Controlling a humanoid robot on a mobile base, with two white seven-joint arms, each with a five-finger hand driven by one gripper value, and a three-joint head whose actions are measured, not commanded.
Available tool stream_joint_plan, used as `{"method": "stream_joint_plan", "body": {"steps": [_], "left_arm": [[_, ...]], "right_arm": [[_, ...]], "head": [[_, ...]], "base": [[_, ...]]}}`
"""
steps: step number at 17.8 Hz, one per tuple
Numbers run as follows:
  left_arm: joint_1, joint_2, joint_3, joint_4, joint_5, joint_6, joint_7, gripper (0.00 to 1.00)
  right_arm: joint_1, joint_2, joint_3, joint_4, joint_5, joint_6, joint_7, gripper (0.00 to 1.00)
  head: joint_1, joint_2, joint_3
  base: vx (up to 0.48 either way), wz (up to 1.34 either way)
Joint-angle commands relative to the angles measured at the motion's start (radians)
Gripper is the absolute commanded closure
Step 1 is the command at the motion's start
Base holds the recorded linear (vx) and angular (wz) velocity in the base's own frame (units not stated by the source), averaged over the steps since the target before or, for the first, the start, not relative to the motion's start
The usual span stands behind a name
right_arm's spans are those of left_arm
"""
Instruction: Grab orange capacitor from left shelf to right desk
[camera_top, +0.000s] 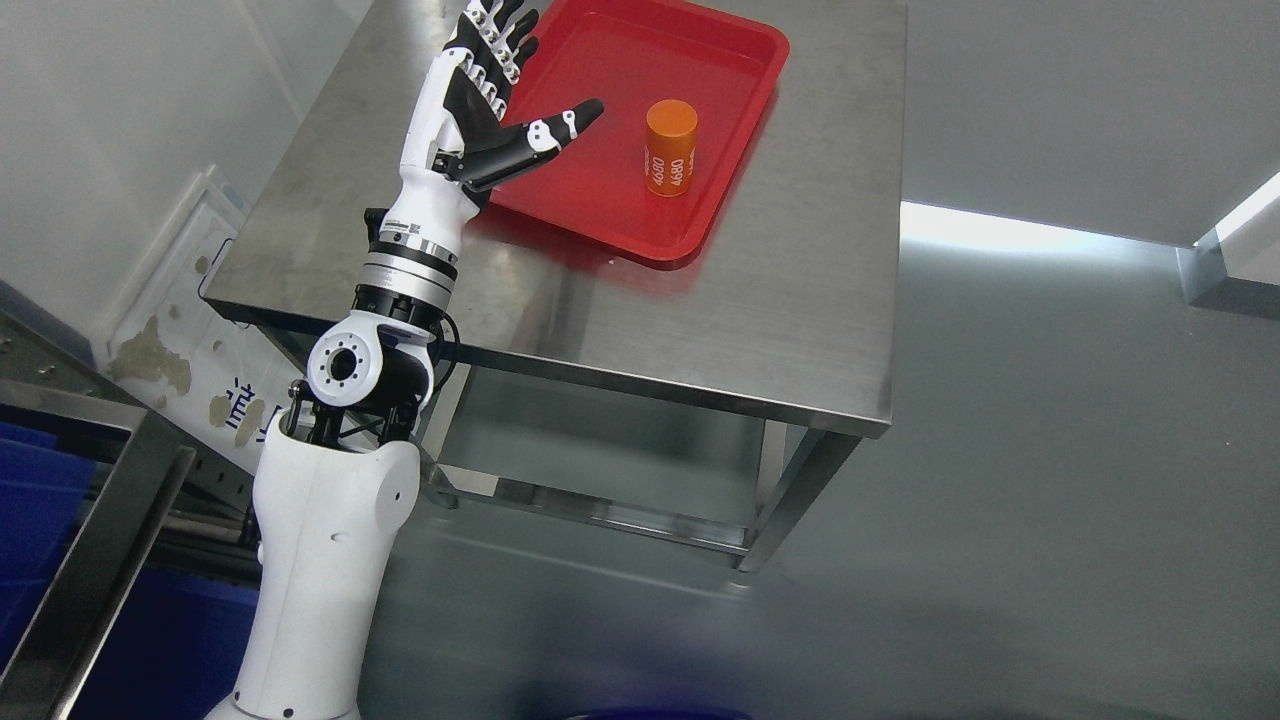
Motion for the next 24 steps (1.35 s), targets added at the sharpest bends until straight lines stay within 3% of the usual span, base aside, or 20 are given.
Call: {"method": "stream_joint_plan", "body": {"steps": [1, 9, 15, 24], "left_arm": [[0.003, 0.014, 0.011, -0.044, -0.001, 0.001, 0.002, 0.0], [0.011, 0.014, 0.014, -0.044, -0.001, 0.013, 0.001, 0.0], [0.112, 0.014, 0.016, -0.044, -0.001, 0.068, 0.001, 0.0], [0.106, 0.014, 0.042, -0.044, 0.001, 0.085, -0.001, 0.0]], "right_arm": [[0.023, -0.017, -0.011, -0.017, 0.006, 0.0, 0.0, 0.0], [0.023, -0.017, -0.011, -0.017, 0.006, 0.0, 0.0, 0.0], [0.023, -0.017, -0.011, -0.017, 0.006, 0.0, 0.0, 0.0], [0.023, -0.017, -0.011, -0.017, 0.006, 0.0, 0.0, 0.0]], "head": [[0.0, 0.0, 0.0], [0.0, 0.0, 0.0], [0.0, 0.0, 0.0], [0.0, 0.0, 0.0]], "base": [[0.0, 0.0], [0.0, 0.0], [0.0, 0.0], [0.0, 0.0]]}}
